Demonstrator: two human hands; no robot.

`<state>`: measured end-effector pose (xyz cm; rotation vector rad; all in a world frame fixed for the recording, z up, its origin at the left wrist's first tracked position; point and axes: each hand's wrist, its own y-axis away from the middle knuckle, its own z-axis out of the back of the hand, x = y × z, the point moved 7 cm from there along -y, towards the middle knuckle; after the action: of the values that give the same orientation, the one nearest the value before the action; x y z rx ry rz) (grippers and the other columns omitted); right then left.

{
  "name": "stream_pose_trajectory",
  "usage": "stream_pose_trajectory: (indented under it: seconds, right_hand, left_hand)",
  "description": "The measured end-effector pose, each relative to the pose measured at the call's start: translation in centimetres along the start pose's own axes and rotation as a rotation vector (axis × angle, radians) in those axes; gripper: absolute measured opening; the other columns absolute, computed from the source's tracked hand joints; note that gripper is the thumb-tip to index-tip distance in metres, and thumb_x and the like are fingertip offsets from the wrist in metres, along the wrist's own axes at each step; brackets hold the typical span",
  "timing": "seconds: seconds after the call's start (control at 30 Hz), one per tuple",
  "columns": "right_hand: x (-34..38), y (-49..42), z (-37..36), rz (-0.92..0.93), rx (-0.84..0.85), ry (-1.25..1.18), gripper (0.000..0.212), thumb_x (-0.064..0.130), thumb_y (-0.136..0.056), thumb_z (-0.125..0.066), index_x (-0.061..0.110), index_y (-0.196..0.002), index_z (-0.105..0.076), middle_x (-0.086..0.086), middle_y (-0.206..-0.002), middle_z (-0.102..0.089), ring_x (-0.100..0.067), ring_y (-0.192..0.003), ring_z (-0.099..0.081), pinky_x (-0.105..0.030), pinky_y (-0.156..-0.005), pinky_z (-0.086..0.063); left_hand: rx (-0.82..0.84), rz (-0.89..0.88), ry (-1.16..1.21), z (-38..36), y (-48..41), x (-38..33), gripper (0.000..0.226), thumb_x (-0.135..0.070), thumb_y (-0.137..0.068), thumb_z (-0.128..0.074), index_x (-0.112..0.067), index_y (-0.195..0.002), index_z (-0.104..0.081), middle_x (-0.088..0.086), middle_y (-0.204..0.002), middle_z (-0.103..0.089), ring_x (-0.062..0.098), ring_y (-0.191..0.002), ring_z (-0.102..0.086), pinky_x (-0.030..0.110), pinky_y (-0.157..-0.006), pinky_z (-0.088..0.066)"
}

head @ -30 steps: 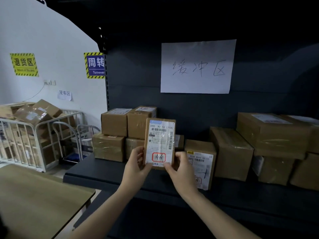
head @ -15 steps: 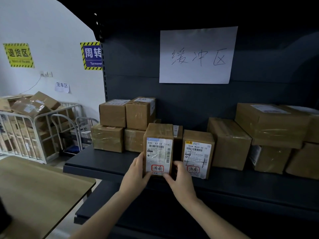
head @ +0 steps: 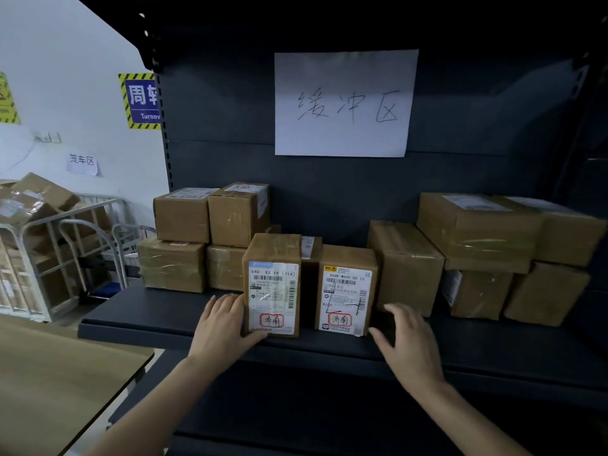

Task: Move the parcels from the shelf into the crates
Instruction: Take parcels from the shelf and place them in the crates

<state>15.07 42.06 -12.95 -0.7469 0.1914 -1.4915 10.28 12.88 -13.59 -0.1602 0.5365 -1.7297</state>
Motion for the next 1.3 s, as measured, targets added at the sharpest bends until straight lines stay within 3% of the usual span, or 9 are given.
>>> stream_pose_trajectory:
  seconds: [0.13, 0.23, 0.4, 0.6, 0.7, 0.83, 1.0, 1.17, 1.3]
  right_hand:
    - [-0.6, -0.8, -1.3, -0.039, 0.196, -0.009, 0.071, 0.045, -0.086, -0.058, 0.012, -0.142, -0.03, -0.004, -0.14, -0.042, -0.019, -0.129, -0.041, -0.029, -0.103, -0.036]
    - [-0.5, -1.5, -2.6, -0.083, 0.355, -0.136, 0.081, 0.046, -0.084, -0.061, 0.02, -0.147, -0.018, -0.001, -0.147, -0.034, -0.016, -0.134, -0.036, -0.03, -0.104, -0.035]
    - [0.3, -2.2, -3.6, -0.102, 0.437, -0.316, 0.083, 0.037, -0.083, -0.066, 0.026, -0.148, -0.015, 0.003, -0.146, -0.04, -0.014, -0.132, -0.039, -0.031, -0.106, -0.036]
    - [1.8, -1.7, -3.5, -0.097, 0.464, -0.517, 0.067, 0.019, -0.09, -0.059, 0.024, -0.145, -0.021, 0.006, -0.137, -0.051, -0.009, -0.128, -0.043, -0.016, -0.098, -0.03]
    - [1.8, -1.7, -3.0, -0.071, 0.428, -0.546, 0.063, 0.015, -0.09, -0.058, 0.023, -0.143, -0.025, 0.008, -0.133, -0.051, -0.008, -0.128, -0.043, -0.013, -0.096, -0.029]
    - [2.4, -2.0, -1.7, -0.003, 0.367, -0.611, 0.056, 0.01, -0.089, -0.058, 0.031, -0.134, -0.033, 0.021, -0.119, -0.046, 0.004, -0.117, -0.042, 0.008, -0.08, -0.028]
    - [3.4, -2.1, -1.0, 0.061, 0.358, -0.647, 0.056, 0.009, -0.09, -0.058, 0.027, -0.137, -0.032, 0.021, -0.117, -0.044, 0.008, -0.111, -0.038, 0.012, -0.076, -0.024]
    - [5.9, -2.3, -1.7, 0.142, 0.404, -0.667, 0.055, 0.011, -0.09, -0.057, 0.029, -0.137, -0.034, 0.014, -0.125, -0.05, 0.005, -0.114, -0.04, -0.014, -0.097, -0.029]
    - [9.1, -2.2, -2.9, 0.222, 0.458, -0.708, 0.054, 0.013, -0.09, -0.057, 0.031, -0.136, -0.036, 0.012, -0.127, -0.05, -0.001, -0.119, -0.042, -0.019, -0.1, -0.032]
  left_hand:
    - [0.025, 0.028, 0.082, -0.6, -0.3, 0.0, 0.069, -0.06, -0.075, -0.061, -0.023, -0.13, -0.044, -0.004, -0.129, -0.052, 0.016, -0.127, -0.042, 0.033, -0.115, -0.018]
    - [0.041, 0.036, 0.13, -0.8, -0.4, -0.4, 0.067, -0.057, -0.074, -0.064, -0.023, -0.129, -0.044, -0.004, -0.127, -0.053, 0.016, -0.125, -0.043, 0.032, -0.114, -0.021]
    - [0.088, 0.045, 0.188, -0.8, -0.6, -1.6, 0.067, -0.051, -0.077, -0.065, -0.024, -0.132, -0.039, -0.007, -0.128, -0.054, 0.014, -0.125, -0.044, 0.032, -0.113, -0.025]
    - [0.121, 0.131, 0.367, -1.5, -0.2, -2.3, 0.06, -0.038, -0.075, -0.072, -0.023, -0.125, -0.041, -0.007, -0.12, -0.06, 0.014, -0.111, -0.052, 0.031, -0.097, -0.042]
    - [0.127, 0.149, 0.4, -1.5, 0.1, -2.3, 0.062, -0.036, -0.073, -0.074, -0.023, -0.125, -0.042, -0.007, -0.12, -0.06, 0.014, -0.112, -0.053, 0.032, -0.096, -0.044]
    - [0.093, 0.172, 0.42, -0.6, 0.4, -2.4, 0.066, -0.035, -0.071, -0.076, -0.021, -0.126, -0.041, -0.004, -0.119, -0.06, 0.016, -0.111, -0.054, 0.033, -0.095, -0.045]
    - [0.041, 0.198, 0.427, 1.5, 1.1, -2.3, 0.067, -0.03, -0.071, -0.077, -0.019, -0.128, -0.042, -0.003, -0.117, -0.062, 0.015, -0.11, -0.056, 0.026, -0.089, -0.045]
    - [-0.021, 0.287, 0.506, 3.7, 3.3, -1.1, 0.064, -0.019, -0.071, -0.079, -0.017, -0.125, -0.045, -0.007, -0.105, -0.063, 0.009, -0.099, -0.06, 0.018, -0.08, -0.044]
    - [-0.083, 0.359, 0.481, 5.7, 6.0, 1.1, 0.062, -0.02, -0.07, -0.08, -0.018, -0.122, -0.046, -0.011, -0.101, -0.061, 0.003, -0.09, -0.058, 0.007, -0.072, -0.042]
